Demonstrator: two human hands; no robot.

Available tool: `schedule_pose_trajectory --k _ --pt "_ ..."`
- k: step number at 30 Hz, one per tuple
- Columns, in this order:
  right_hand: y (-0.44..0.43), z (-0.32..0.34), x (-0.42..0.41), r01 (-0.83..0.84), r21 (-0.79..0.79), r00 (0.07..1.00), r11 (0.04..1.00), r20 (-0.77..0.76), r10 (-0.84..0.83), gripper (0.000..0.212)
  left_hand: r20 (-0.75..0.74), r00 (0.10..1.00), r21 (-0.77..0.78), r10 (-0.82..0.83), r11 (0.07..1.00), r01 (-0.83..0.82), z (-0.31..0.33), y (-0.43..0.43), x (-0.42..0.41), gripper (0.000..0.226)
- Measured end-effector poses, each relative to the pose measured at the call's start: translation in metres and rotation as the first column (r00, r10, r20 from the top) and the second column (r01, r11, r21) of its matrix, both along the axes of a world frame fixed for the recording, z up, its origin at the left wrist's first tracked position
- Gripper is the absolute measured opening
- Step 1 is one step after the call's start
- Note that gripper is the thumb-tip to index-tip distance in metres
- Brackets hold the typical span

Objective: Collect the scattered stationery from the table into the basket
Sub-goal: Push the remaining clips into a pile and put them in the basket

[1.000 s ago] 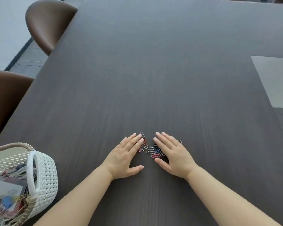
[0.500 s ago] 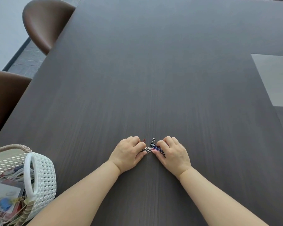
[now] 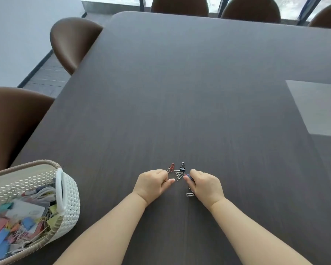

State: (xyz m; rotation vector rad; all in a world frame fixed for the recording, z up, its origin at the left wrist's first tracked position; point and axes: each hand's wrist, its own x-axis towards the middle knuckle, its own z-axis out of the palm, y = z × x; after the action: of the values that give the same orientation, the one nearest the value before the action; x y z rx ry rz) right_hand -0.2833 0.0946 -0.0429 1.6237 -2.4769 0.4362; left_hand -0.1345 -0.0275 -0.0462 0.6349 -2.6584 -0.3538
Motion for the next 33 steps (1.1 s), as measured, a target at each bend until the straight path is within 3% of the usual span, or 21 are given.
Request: schedule_pose_trajectory --k 6,12,16,20,22,26,28,33 --pt "-0.008 0.047 0.031 0.021 -0.203 0.988 0.979 0.157 0.011 0.037 -0.252 0.953 0.190 0.168 0.974 -0.122 0.051 0.012 0.051 0.041" --pt "-0.058 0.101 0.101 -0.086 -0.337 0.962 0.938 0.217 0.166 0.038 -0.335 0.916 0.041 0.221 0.974 -0.221 0.137 -0.014 0.127 0.043" --pt "-0.087 0.125 0.158 -0.175 -0.384 0.921 0.907 0.262 0.289 0.032 -0.233 0.893 0.024 0.384 0.921 -0.389 0.157 -0.047 0.202 0.048" --pt "-0.111 0.134 0.205 -0.260 -0.388 0.904 0.884 0.224 0.364 0.031 0.090 0.896 0.098 0.435 0.892 -0.442 0.139 -0.073 0.264 0.030" --pt "-0.120 0.136 0.224 -0.305 -0.395 0.896 0.866 0.189 0.402 0.029 0.195 0.899 0.117 0.392 0.901 -0.419 0.133 -0.079 0.284 0.037" --pt "-0.132 0.134 0.252 -0.385 -0.388 0.871 0.837 0.146 0.468 0.029 0.233 0.896 0.022 0.378 0.919 -0.393 0.133 -0.085 0.305 0.061" --pt "-0.136 0.131 0.261 -0.406 -0.374 0.866 0.834 0.135 0.482 0.030 0.234 0.902 -0.015 0.362 0.929 -0.369 0.134 -0.086 0.312 0.049" --pt "-0.141 0.127 0.275 -0.405 -0.327 0.871 0.854 0.147 0.470 0.031 0.259 0.919 0.070 0.297 0.943 -0.324 0.137 -0.091 0.326 0.025"
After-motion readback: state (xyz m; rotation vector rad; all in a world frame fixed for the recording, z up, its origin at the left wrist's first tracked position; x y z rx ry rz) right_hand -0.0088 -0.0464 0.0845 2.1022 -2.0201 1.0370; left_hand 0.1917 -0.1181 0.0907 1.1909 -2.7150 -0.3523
